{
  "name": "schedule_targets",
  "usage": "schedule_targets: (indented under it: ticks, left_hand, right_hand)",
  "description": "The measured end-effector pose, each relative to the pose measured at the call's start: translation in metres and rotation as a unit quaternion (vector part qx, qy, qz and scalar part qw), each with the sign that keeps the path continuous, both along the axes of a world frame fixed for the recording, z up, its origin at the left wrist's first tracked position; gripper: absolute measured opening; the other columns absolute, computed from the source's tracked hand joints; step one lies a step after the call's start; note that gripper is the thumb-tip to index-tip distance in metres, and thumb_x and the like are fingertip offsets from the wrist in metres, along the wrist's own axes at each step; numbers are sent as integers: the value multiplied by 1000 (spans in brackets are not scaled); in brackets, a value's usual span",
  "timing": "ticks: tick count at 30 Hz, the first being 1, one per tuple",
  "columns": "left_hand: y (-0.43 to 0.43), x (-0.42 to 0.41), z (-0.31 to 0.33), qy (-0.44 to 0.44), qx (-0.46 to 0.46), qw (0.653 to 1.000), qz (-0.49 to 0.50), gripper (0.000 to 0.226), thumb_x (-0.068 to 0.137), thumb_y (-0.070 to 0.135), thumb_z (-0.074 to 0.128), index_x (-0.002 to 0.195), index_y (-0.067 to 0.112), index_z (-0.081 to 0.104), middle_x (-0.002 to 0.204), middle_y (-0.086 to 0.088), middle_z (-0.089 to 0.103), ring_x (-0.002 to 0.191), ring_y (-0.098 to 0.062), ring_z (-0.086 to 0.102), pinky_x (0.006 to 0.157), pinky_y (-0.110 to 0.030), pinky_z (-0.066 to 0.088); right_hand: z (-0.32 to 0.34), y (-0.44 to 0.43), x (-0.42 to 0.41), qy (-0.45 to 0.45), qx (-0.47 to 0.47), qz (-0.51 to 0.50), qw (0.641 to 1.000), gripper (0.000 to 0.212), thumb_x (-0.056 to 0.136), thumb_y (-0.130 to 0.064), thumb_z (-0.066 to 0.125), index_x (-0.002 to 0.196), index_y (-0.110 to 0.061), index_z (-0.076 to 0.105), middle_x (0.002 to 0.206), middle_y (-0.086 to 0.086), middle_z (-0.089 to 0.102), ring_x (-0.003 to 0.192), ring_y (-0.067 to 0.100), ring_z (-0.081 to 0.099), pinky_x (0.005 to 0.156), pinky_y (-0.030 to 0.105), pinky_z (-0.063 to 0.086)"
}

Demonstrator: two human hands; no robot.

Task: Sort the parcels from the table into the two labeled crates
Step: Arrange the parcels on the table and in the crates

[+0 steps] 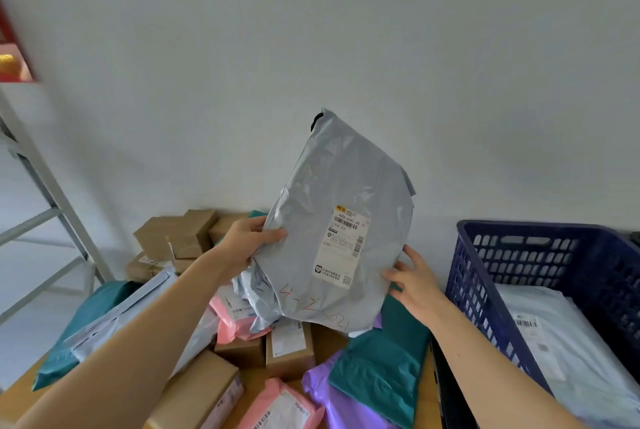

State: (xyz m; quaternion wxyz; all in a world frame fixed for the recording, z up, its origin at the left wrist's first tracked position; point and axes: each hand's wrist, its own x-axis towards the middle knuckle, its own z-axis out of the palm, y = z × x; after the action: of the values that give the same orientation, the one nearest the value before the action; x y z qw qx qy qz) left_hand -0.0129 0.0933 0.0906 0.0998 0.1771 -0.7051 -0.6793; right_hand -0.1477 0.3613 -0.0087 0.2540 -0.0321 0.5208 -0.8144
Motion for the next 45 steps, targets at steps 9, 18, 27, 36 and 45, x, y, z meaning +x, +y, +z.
schedule_targets:
  ticks: [9,18,27,36,45]
  left_hand:
    - [7,45,1,-70,-66,995,3,49,72,14,81,117,18,61,108,-7,72,94,-27,71,88,-45,56]
    - [27,83,12,-49,-50,997,12,53,75,6,78,122,18,57,109,-6,71,95,-27,70,84,-44,58]
    - [38,140,17,-15,-55,998,9,43,79,5,75,116,18,59,110,-9,69,97,-30,69,89,-51,54]
    - [50,207,-1,10,-58,998,-6,44,74,4,79,114,12,63,101,-10,73,85,-24,73,74,-38,60]
    - [111,224,-18,6,-27,999,-39,41,72,-2,79,106,14,63,85,-5,73,65,-15,72,54,-26,58]
  right_hand:
    - [10,24,21,54,32,53,997,72,78,19,62,135,-23,47,108,9,71,94,26,71,70,39,59]
    - [31,48,59,85,29,63,994,72,78,21,61,127,-30,51,108,9,72,95,25,71,69,37,59]
    - [57,63,126,130,56,17,990,75,78,23,59,131,-29,50,115,10,68,102,27,67,78,41,59]
    - [63,92,223,141,102,-27,984,81,79,19,62,144,-24,41,121,7,65,107,22,65,80,37,57]
    - [62,164,281,137,134,-101,976,75,77,21,62,131,-28,52,104,-2,73,96,16,70,72,33,57]
